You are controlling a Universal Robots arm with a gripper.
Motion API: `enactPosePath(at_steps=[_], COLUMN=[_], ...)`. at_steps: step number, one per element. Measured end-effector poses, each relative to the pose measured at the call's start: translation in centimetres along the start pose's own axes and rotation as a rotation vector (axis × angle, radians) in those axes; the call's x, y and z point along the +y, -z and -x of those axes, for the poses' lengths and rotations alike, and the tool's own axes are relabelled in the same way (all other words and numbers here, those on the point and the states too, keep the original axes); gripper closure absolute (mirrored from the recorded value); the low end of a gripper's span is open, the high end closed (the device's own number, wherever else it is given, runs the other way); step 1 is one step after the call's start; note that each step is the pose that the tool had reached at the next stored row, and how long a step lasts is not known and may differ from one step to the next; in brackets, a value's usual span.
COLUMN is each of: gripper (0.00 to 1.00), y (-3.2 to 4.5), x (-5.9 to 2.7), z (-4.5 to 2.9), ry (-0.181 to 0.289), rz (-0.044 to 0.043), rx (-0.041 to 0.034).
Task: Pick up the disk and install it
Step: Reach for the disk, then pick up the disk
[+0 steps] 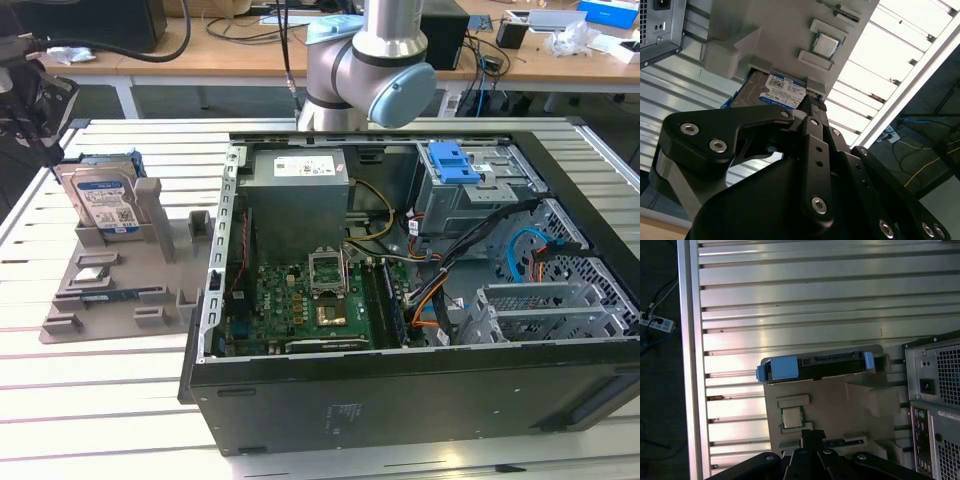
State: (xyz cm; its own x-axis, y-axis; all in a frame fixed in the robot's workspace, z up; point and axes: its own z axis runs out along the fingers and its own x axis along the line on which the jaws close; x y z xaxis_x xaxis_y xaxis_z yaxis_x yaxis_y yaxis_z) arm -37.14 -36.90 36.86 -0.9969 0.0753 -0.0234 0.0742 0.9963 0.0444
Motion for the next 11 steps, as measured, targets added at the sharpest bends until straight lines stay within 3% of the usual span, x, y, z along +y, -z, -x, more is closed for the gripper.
enactPosePath(at_steps=[7,11], gripper=[0.89,0.89], y=[-0.03,-0.03], x=[0.0,0.0], z=[0.0,-0.01], ry=[0.0,0.034], rz=[0.0,0.0008], rx=[0.0,0.0015])
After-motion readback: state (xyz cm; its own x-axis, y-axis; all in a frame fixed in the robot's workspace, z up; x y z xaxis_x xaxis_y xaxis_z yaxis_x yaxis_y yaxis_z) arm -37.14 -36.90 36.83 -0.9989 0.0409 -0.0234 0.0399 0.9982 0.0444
